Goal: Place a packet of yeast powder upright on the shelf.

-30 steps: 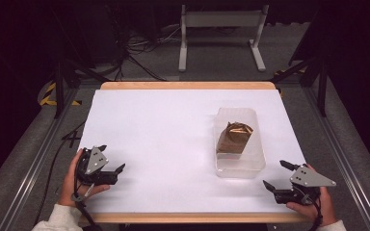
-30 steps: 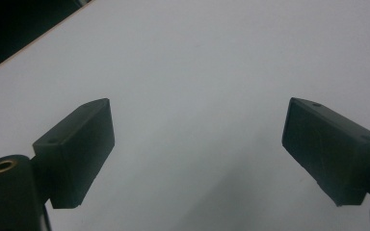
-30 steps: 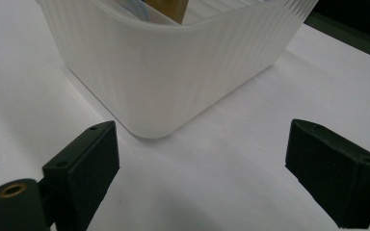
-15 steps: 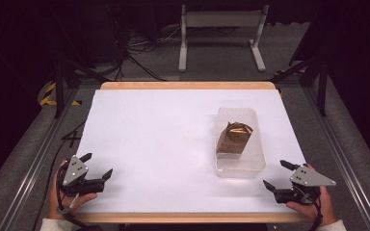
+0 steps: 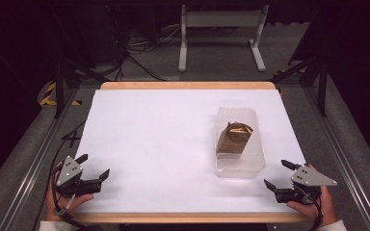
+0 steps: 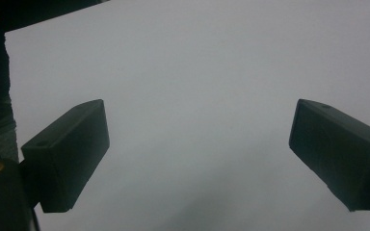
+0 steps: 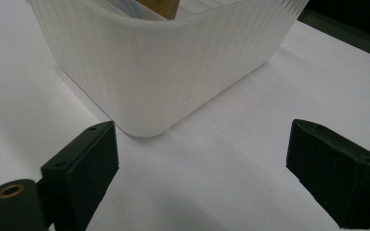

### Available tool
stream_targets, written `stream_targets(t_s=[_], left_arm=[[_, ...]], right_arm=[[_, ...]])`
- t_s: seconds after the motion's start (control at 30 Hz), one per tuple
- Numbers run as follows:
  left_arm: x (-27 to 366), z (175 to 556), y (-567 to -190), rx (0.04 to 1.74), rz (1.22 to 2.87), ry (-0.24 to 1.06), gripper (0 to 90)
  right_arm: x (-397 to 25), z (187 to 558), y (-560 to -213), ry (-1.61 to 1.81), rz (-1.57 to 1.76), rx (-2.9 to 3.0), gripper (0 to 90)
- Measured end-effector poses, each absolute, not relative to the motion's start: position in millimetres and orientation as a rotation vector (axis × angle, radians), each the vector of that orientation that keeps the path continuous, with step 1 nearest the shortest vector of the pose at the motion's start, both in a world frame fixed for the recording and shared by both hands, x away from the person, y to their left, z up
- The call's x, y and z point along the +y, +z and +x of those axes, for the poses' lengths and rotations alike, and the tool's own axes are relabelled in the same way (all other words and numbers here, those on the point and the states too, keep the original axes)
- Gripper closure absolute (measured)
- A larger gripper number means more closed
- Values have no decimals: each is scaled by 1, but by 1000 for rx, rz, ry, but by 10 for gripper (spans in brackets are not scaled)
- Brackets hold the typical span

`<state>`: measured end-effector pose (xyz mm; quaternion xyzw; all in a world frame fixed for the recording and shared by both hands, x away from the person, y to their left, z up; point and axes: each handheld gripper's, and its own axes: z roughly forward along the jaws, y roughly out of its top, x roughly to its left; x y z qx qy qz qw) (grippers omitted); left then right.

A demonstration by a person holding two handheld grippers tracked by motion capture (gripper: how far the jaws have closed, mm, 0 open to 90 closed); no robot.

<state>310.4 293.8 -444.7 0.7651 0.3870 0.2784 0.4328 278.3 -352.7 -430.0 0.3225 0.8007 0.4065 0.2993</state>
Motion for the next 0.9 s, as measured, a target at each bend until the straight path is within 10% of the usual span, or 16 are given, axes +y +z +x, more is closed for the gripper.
stream_targets(t_s=[0.9], left_arm=[[283, 313, -439, 934, 1924, 699, 78]], right_arm=[[-356, 276, -429, 1082, 864, 2114, 116]])
